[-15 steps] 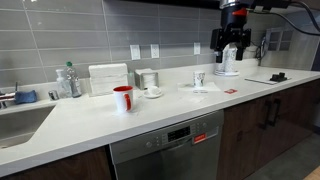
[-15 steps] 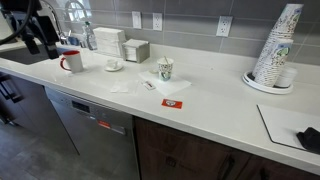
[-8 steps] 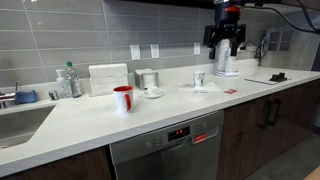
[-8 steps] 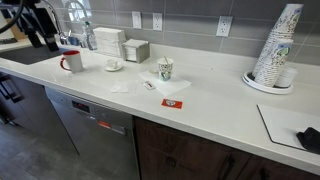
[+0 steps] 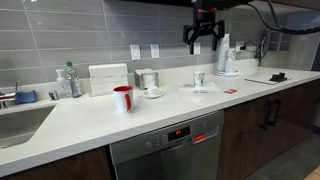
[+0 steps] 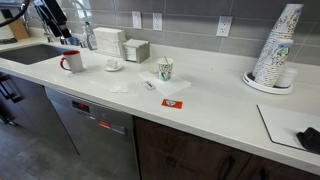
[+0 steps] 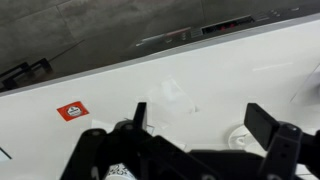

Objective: Use the small paper towel to cover the cup

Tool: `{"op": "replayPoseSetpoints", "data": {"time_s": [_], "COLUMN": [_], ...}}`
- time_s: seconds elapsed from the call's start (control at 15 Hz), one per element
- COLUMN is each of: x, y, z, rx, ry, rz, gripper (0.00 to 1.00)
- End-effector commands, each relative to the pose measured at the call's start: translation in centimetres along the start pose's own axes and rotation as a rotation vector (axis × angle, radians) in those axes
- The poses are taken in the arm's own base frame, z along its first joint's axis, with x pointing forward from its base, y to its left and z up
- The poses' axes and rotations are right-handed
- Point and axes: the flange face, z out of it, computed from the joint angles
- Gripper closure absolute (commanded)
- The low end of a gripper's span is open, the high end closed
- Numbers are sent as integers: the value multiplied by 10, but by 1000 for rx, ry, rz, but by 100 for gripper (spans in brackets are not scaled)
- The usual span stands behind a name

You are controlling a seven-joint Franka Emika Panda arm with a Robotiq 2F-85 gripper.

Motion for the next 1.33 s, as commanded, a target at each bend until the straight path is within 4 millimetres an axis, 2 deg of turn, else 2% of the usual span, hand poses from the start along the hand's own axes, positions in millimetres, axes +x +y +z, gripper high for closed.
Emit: {"op": "replayPoseSetpoints", "data": {"time_s": [0.0, 0.33, 0.6, 1.07, 1.2, 1.27], "x": [50, 96, 120, 139, 142, 136], "y": [-14, -33, -38, -28, -24, -25], "z": [22, 60, 98, 161, 167, 162], "rx": [-41, -76, -92, -80, -52, -76], "ry": [-28, -37, -93, -205, -236, -204], "rz": [35, 61, 98, 132, 144, 138], "gripper": [0, 0, 0, 0, 0, 0]}}
